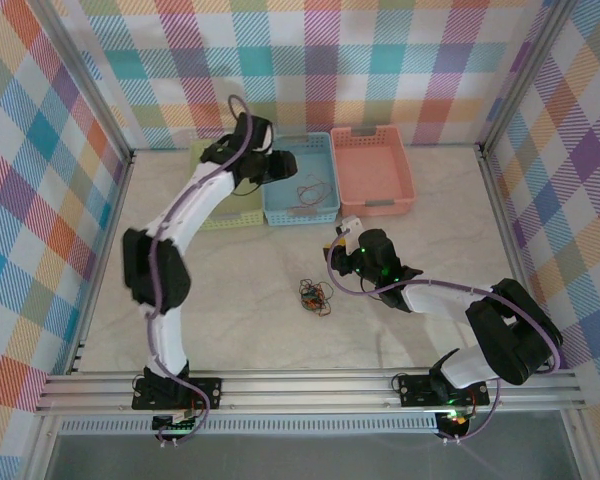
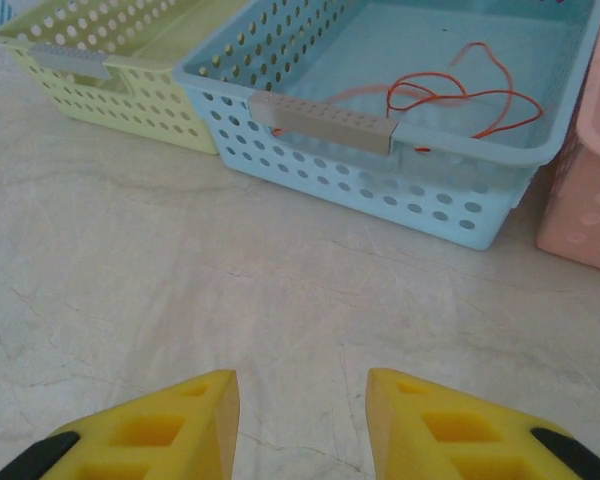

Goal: Untangle the cables

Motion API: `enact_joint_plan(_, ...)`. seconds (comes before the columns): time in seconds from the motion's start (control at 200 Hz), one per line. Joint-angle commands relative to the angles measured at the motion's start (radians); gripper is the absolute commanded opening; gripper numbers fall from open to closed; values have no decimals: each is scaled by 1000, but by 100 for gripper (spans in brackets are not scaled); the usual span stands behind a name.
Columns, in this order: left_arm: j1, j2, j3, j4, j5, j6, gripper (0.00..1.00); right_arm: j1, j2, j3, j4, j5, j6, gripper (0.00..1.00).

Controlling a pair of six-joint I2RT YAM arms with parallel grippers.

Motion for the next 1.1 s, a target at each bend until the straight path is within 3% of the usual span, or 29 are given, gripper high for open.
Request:
enact_joint_plan(0.0,-12,-189,-215,111,81,-49,50,-4,-2,26,-2,-47,9,40)
enact_joint_plan(0.165,-35,-374,-560,258,141,-108,48,-4,4,29,5,-136,-15,40)
enact_joint_plan(0.325,-61,-457,-819,469,160,-153,45,-1,18,51,-17,-255,-46,39)
enact_joint_plan(0.49,-87,-527,-999,655,116,-139,43,15,-12,125,-217,-329,-146,41)
enact_joint_plan(0.675,-117,-528,-1095,771,111,-127,43,17,10,114,-216,-359,-168,41)
enact_joint_plan(0.74,-124,-533,-1119,789,59,-125,43,21,18,122,-229,-367,-179,41)
enact_joint_plan(1.095,-125,-571,-1140,797,14,-121,45,34,68,149,-256,-425,-191,43)
